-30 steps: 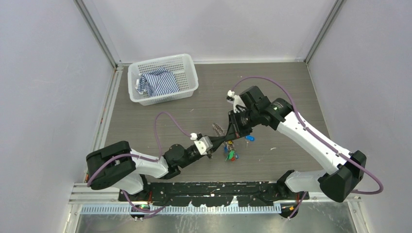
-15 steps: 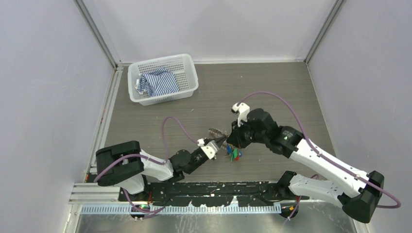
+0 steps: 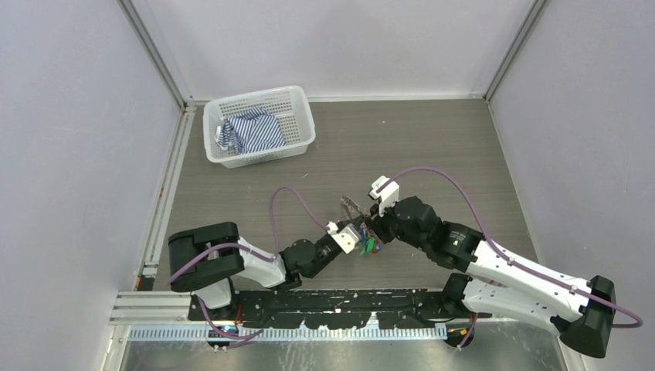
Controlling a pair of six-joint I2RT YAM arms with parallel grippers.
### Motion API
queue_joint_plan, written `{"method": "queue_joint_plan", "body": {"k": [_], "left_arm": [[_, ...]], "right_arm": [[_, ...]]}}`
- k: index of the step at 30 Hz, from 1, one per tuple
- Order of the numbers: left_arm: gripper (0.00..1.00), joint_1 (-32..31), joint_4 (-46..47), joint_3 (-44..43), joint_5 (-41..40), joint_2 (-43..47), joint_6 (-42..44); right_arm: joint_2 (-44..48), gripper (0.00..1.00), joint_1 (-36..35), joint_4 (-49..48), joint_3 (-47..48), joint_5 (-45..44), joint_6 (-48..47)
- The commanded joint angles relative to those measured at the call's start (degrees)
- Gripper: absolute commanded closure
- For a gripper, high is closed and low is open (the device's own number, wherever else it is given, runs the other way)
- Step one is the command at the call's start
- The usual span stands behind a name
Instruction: Remove the keys from the keyring
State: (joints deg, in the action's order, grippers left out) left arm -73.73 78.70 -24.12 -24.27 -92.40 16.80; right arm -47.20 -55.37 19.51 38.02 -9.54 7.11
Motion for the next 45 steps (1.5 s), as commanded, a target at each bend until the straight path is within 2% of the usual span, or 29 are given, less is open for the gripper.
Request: {"method": "queue_joint_plan", "body": {"k": [1,15,25,31,38,45], "left_arm": [[1.00,0.1,3.4,-2.8,-5.2,-1.3,2.4],[1.00,0.1,3.4,-2.2,-8.3,-1.4,-0.4],[1.00,0.1,3.4,-1.8,-6.0,-0.9,-1.2],[1.00,0.1,3.4,-1.6,-4.1,-0.3,-1.9],[1.00,0.0,3.3,-1.7,-3.0,0.0,-2.4],[1.00,-0.3,3.3,-2.1,-3.1,0.8,-3.0]], "right_arm": [[-0.4,0.95,-1.7,-5.1,-0.4,-2.5,-2.1],[-6.1,0.96,-6.4,5.3,3.0,-8.4,-3.5],[-3.3,0.89,-6.6,1.7,0.6,-10.7,-3.7],[-2.1,0.99,-6.5,-1.2,-0.9,-9.3,-6.0],[-4.8,0.99,-7.7,2.5,1.4,-8.2,-9.4],[-5.7,0.99,-11.4,3.2,1.5,-11.0,-11.1]]}}
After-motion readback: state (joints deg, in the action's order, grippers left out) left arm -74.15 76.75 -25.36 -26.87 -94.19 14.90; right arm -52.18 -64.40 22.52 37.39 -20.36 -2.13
